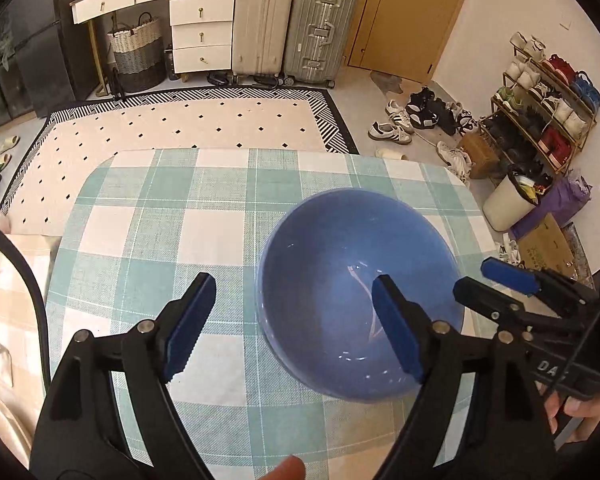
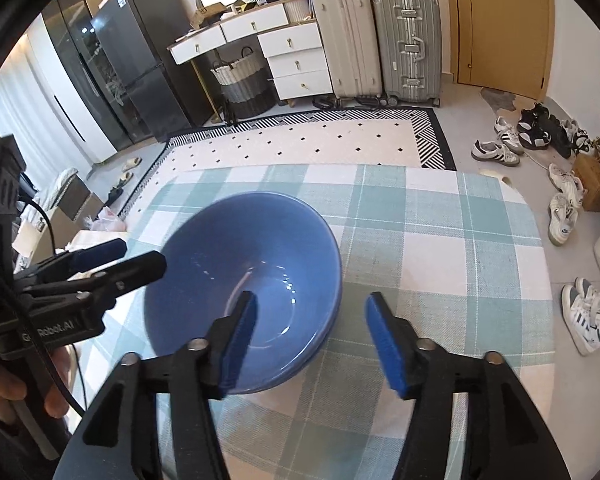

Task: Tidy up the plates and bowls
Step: 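Open both tools to release the stacked blue bowls, then move both tools to the rim of the blue bowl stack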

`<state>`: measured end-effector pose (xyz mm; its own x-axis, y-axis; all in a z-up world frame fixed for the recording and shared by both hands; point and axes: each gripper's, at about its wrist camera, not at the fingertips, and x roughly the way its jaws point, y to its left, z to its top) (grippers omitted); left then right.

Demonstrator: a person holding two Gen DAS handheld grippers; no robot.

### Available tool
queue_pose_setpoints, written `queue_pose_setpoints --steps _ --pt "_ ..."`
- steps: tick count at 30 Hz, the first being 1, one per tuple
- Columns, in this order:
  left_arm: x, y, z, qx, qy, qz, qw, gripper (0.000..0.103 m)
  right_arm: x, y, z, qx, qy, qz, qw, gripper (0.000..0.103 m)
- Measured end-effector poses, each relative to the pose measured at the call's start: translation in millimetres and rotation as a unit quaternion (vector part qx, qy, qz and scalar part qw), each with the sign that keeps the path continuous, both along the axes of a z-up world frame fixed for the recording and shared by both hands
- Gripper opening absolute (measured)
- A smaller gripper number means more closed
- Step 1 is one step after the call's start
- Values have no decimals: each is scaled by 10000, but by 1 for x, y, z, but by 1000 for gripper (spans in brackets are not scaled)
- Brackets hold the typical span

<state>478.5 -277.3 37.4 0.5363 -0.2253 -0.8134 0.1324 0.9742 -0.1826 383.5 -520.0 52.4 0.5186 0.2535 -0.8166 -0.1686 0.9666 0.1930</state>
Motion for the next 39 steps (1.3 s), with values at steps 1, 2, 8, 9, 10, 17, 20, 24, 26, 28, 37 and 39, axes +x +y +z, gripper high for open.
queue_pose_setpoints --steps 1,2,8,9,10,17,20,24,26,28,37,39 --pt "-2 1 0 -3 6 -16 10000 80 -3 0 2 60 -18 5 10000 69" --pt "-4 1 0 10 11 -26 10000 81 -6 0 4 94 -32 3 10000 71" --pt "-19 11 2 1 -12 19 10000 86 -22 4 13 164 -126 19 9998 86" --pt "-22 12 2 2 -13 24 10000 90 -25 5 14 180 -127 38 9997 87" --pt "-25 14 3 -3 -21 30 10000 98 -27 5 14 205 -121 48 9997 87" --pt "-42 26 9 -56 -93 67 9999 101 -42 9 18 300 -136 73 9994 95" --pt "-48 31 10 -61 -109 81 9999 101 -48 10 18 294 -153 90 9994 97" --pt "-53 34 9 -67 -107 91 9999 101 -51 12 18 282 -136 126 9994 98" --pt "-56 36 8 -82 -104 98 9999 101 -53 13 17 283 -136 122 9994 98" --pt "-58 38 6 -108 -84 98 9999 101 -55 13 17 305 -141 121 9994 98" --pt "-56 39 -1 -114 -38 103 9999 101 -55 8 11 371 -95 85 9992 98" --pt "-56 39 -1 -112 -35 100 9999 101 -54 6 9 374 -89 67 9992 98"
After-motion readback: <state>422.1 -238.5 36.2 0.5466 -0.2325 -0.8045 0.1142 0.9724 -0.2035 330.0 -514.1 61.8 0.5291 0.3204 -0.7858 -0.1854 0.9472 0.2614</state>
